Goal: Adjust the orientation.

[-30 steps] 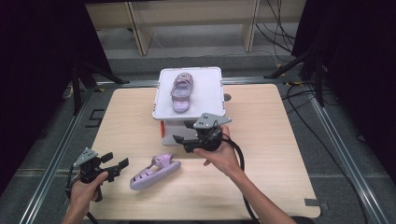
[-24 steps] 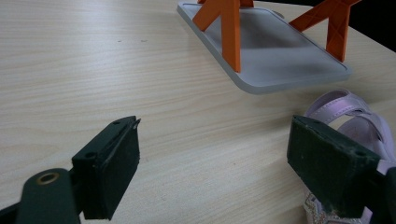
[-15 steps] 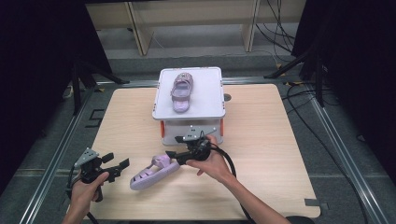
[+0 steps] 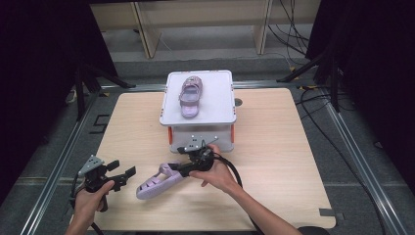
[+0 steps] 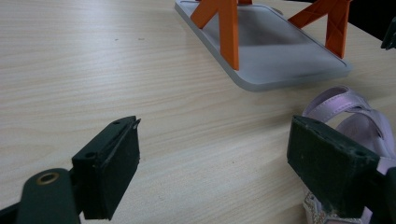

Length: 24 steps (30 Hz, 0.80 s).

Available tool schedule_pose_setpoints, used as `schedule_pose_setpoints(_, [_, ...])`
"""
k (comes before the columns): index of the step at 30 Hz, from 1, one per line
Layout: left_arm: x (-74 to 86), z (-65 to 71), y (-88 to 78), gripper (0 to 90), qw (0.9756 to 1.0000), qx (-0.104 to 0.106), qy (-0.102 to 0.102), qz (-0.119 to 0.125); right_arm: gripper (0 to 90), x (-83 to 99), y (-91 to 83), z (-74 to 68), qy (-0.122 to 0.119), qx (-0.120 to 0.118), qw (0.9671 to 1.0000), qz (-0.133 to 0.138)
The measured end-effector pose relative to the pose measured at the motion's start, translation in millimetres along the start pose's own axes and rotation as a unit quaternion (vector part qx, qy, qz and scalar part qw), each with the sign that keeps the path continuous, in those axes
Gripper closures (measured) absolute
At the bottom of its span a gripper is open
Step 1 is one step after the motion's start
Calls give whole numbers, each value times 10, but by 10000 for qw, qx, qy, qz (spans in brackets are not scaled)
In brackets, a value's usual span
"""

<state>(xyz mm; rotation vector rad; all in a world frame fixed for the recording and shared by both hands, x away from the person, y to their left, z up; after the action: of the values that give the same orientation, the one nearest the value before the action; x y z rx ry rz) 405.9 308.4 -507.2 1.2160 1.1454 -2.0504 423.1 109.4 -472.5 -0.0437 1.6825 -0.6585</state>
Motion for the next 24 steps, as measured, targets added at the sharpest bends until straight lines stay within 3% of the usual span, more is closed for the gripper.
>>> schedule_pose_setpoints(2, [-4,1,0,164,10000,-5,7,-3,358,9,48,-26,11,-68,10000,-42])
schedule_pose_setpoints(4, [-31,9,25,164,9997,131,173,74,365,11,100,-41,-62,-94,9999,-25])
schedule_pose_setpoints(5, [-24,10,21,164,9998,108,128,58,367,19,126,-65,0,-134,9999,-33])
schedule_pose_setpoints(6, [-20,10,19,164,9999,95,96,53,369,21,150,-61,-163,-174,9997,-38])
schedule_pose_setpoints(7, [-14,8,16,164,9999,75,57,42,375,55,155,-102,45,-245,9995,-181])
schedule_pose_setpoints(8, [-22,8,20,164,9999,117,93,74,385,47,183,-89,-78,-224,9997,-111])
schedule_pose_setpoints(9, [-28,1,20,164,9997,123,169,81,396,72,194,-115,36,-311,9993,-200])
schedule_pose_setpoints(10, [3,-6,-9,164,10000,-27,29,-46,399,81,215,-125,32,-334,9992,-213])
schedule_pose_setpoints(11, [-28,1,23,164,9995,165,244,71,401,92,232,-130,49,-324,9992,-234])
schedule_pose_setpoints(12, [-16,8,20,164,9999,99,94,57,406,103,243,-136,42,-337,9990,-283])
schedule_pose_setpoints(14, [-23,8,24,164,9997,133,194,48,436,109,270,-142,19,-359,9989,-292])
schedule_pose_setpoints(15, [4,-1,1,164,9999,7,86,-59,436,106,290,-137,-19,-342,9991,-256])
schedule_pose_setpoints(16, [4,6,5,164,10000,9,11,-14,439,117,306,-137,-12,-357,9989,-304])
schedule_pose_setpoints(19, [4,4,3,164,10000,-2,-2,-12,463,157,349,-125,-22,-369,9985,-401])
schedule_pose_setpoints(20, [-12,2,11,164,9999,77,139,23,467,171,363,-129,13,-368,9985,-409])
schedule_pose_setpoints(24, [-24,10,21,164,9998,143,146,82,562,207,306,-130,15,-392,9980,-493])
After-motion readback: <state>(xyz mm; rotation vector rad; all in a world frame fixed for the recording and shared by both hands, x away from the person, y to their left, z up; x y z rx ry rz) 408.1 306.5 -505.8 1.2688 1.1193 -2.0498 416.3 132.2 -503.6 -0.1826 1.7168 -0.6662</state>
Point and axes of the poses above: each handheld gripper's, and its own axes: y roughly forward along the jaws, x roughly out of its underside, z roughly to its right, the point moved 10 cm from there along y, roughly forward along the jaws, and after that the axes turned 3 degrees about x, right-handed, at the moved point
